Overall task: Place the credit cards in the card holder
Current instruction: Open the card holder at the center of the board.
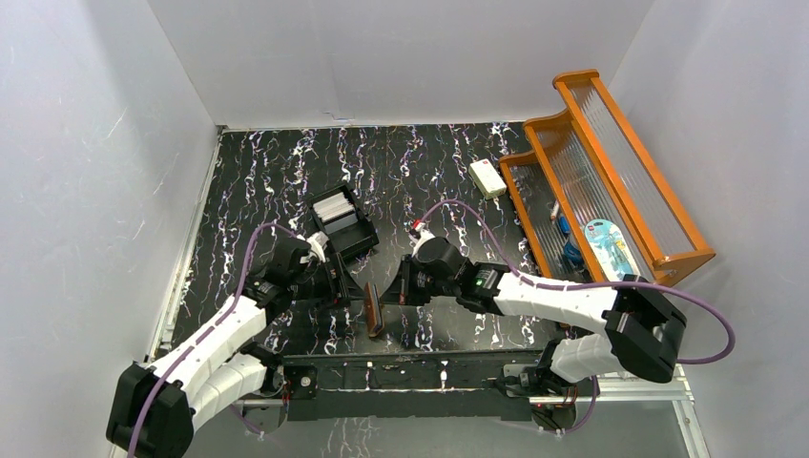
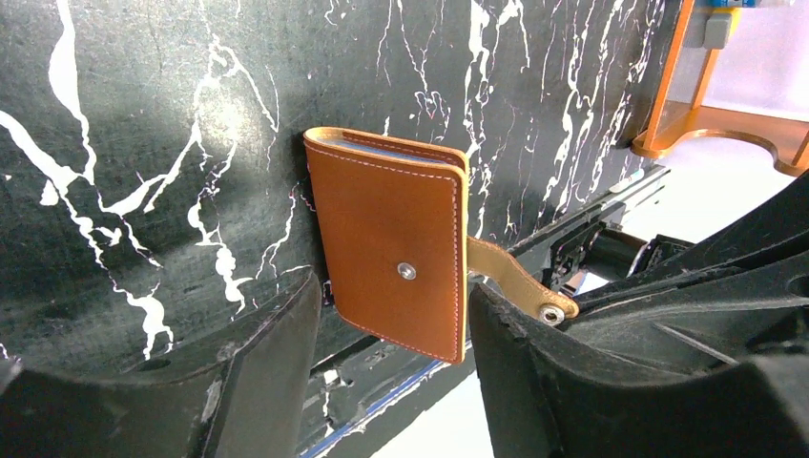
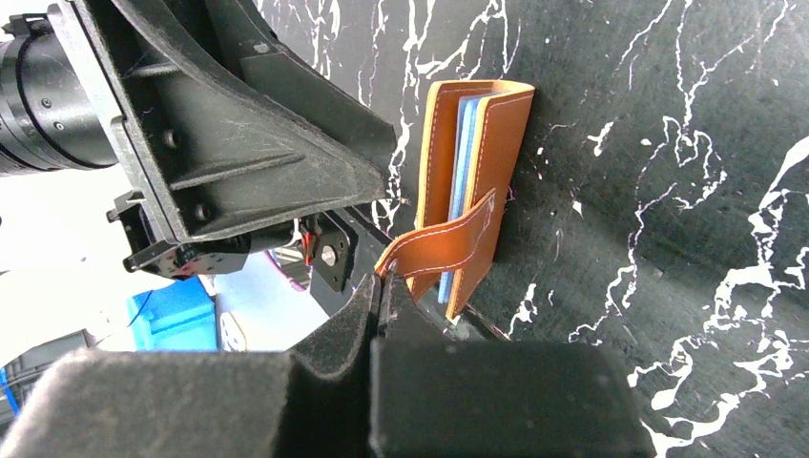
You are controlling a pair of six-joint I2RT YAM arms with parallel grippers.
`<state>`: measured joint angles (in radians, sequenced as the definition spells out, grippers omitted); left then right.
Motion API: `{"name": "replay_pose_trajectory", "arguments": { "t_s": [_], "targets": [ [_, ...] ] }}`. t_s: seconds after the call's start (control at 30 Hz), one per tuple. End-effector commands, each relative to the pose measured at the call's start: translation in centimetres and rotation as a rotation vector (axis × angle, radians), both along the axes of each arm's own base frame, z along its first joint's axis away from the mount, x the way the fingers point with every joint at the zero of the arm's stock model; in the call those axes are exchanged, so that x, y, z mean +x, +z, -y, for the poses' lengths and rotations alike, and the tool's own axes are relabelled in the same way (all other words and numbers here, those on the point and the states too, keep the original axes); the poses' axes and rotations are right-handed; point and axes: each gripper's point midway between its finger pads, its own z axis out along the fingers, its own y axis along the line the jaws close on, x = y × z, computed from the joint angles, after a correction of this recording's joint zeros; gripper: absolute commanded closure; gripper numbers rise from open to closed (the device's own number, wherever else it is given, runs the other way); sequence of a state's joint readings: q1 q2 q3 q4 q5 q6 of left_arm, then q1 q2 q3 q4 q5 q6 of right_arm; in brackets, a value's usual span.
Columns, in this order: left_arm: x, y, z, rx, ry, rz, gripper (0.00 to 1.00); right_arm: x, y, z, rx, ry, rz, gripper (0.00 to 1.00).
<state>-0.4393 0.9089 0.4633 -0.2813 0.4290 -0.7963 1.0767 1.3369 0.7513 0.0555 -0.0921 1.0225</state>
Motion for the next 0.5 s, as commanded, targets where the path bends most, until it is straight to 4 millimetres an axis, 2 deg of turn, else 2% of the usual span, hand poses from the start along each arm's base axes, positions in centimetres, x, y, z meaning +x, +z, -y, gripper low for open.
{"name": "replay_pose_trajectory", "arguments": {
  "t_s": [0.0,0.13,0.3,0.47],
  "targets": [
    [-0.3,-0.6,0.1,-0.011,-0.008,-0.017,0.44,0.2,1.1,-0.1,0.036,-0.014,0.026,1.0],
    [-0.1,-0.7,0.2,-0.007,-0.012,-0.026,0.44,0.0,1.1,0.1,0.033,-0.008,0.027,1.0],
    [0.4,1.0,0.9,-0.046,-0.032,0.011,0.31,-0.1,2.7,-0.4,0.074,0.019,0.049,1.0],
    [0.5,1.5,1.4,-0.093,-0.035,0.032,0.26,0.0,2.8,-0.8,0.071,0.029,0.053,1.0]
  ]
}}
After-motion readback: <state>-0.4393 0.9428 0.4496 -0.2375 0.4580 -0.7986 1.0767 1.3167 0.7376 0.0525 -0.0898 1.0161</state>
